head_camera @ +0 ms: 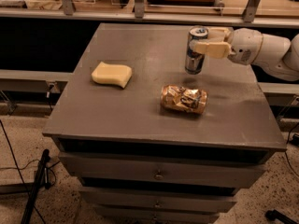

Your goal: Place redbull can upright

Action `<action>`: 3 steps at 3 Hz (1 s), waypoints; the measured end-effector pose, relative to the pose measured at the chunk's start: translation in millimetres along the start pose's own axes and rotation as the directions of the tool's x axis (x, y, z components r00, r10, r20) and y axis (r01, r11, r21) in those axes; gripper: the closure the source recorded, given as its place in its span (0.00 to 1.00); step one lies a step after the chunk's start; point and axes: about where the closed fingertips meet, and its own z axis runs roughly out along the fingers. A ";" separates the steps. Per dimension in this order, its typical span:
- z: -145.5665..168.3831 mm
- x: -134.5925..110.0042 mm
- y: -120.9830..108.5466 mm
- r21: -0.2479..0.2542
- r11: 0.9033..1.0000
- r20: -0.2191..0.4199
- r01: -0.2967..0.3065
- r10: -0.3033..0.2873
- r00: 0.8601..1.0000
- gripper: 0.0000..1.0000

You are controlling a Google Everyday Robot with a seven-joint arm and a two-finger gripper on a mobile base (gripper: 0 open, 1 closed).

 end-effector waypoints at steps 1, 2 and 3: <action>-9.5 19.0 -1.3 0.010 1.000 0.000 -0.028 0.028 1.000 0.28; -8.6 22.0 -0.8 0.007 0.999 0.001 -0.034 0.034 0.999 0.04; -6.6 21.6 -0.2 0.004 0.999 0.001 -0.034 0.034 0.999 0.00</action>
Offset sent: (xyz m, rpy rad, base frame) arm -0.0009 -0.0092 -0.0210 0.0116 0.0295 -0.0087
